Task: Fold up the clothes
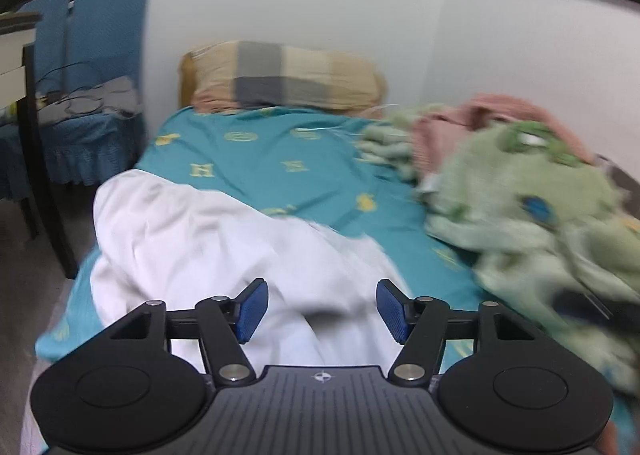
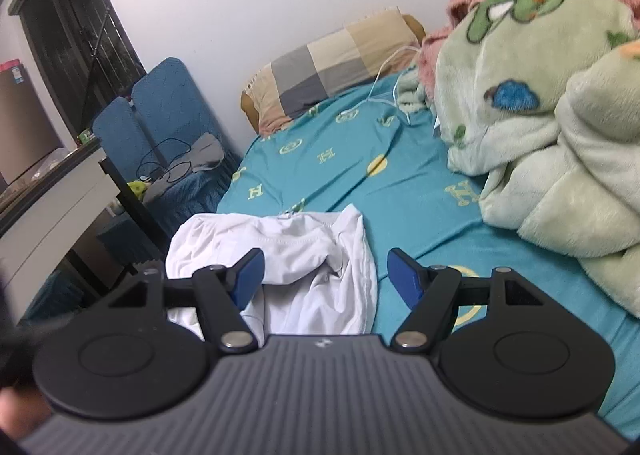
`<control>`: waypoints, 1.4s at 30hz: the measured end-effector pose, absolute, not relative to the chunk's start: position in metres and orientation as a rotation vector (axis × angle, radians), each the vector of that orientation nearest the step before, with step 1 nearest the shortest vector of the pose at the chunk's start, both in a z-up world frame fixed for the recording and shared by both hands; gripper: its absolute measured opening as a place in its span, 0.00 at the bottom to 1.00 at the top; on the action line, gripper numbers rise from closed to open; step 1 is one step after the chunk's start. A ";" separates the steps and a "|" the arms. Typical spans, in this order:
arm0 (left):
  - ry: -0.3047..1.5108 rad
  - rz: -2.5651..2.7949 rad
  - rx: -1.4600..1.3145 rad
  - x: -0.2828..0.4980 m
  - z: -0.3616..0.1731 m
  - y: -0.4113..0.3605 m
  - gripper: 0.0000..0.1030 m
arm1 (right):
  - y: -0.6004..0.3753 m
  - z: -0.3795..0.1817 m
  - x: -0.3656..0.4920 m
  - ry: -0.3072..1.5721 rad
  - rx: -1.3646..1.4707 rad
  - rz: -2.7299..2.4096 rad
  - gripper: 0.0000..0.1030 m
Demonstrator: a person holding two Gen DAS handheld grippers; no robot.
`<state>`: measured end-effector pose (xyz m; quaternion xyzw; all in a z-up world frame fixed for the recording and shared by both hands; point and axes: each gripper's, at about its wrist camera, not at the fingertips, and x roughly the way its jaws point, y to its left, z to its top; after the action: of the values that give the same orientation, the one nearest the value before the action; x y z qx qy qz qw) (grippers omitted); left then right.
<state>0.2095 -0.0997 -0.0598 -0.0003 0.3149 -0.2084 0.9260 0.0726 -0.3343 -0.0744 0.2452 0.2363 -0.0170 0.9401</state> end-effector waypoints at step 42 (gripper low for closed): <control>0.516 -0.385 0.068 0.046 -0.049 -0.043 0.02 | -0.319 -0.070 0.070 0.556 0.475 0.147 0.60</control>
<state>0.0464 -0.0433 -0.0487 0.0332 0.2536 -0.1892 0.9480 0.0699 -0.3193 -0.0700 0.2321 0.2715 0.0718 0.9313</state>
